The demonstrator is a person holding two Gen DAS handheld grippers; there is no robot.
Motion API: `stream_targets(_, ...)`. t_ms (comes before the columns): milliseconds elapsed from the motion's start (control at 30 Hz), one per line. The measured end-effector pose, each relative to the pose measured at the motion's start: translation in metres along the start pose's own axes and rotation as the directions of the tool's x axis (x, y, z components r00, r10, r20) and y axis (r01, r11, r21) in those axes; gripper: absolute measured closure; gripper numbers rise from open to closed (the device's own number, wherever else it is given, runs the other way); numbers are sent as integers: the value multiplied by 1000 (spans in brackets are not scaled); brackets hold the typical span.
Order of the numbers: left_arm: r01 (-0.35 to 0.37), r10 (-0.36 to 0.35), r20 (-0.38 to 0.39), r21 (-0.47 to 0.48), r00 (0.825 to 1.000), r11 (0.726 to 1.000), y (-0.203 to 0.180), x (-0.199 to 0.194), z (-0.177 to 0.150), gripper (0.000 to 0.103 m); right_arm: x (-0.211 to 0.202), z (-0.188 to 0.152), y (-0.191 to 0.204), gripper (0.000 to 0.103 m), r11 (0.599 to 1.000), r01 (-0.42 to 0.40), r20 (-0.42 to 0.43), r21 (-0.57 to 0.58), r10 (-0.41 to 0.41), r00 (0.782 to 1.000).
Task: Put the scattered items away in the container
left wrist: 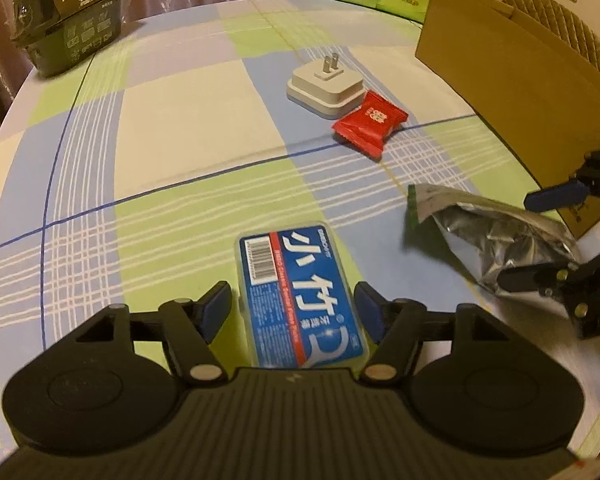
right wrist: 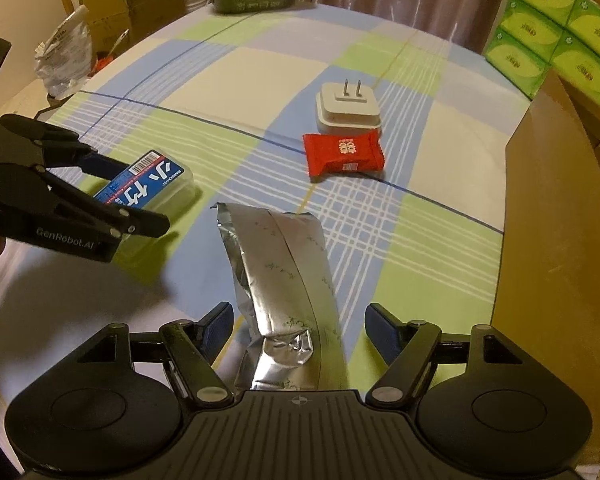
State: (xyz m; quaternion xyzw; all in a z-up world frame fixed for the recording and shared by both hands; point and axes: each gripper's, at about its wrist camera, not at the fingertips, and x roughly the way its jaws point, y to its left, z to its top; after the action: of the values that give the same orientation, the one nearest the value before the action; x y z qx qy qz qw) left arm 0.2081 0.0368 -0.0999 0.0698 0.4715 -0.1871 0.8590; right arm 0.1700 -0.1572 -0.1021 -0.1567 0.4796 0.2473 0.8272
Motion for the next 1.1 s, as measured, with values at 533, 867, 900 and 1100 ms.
stream_targets(533,-8,7,11,17,1000,1000,-3,2,5,50,14,-3,2,33,999,-32,-53,-16,31,998)
stream_targets(867,-8,7,11,29,1000,1000,-6,2,5,50,16,-4,4,53,999,-11,-76,-38,8,997)
stream_targets(900,-6,6,11,30,1000,1000,-6,2,6,50,16,-5,4,54,999,-12,-74,-36,9,997)
stream_targets(1100,-4,3,11,33,1000,999,-7,2,6,50,11,-5,7,61,999,2,-45,-42,-4,999)
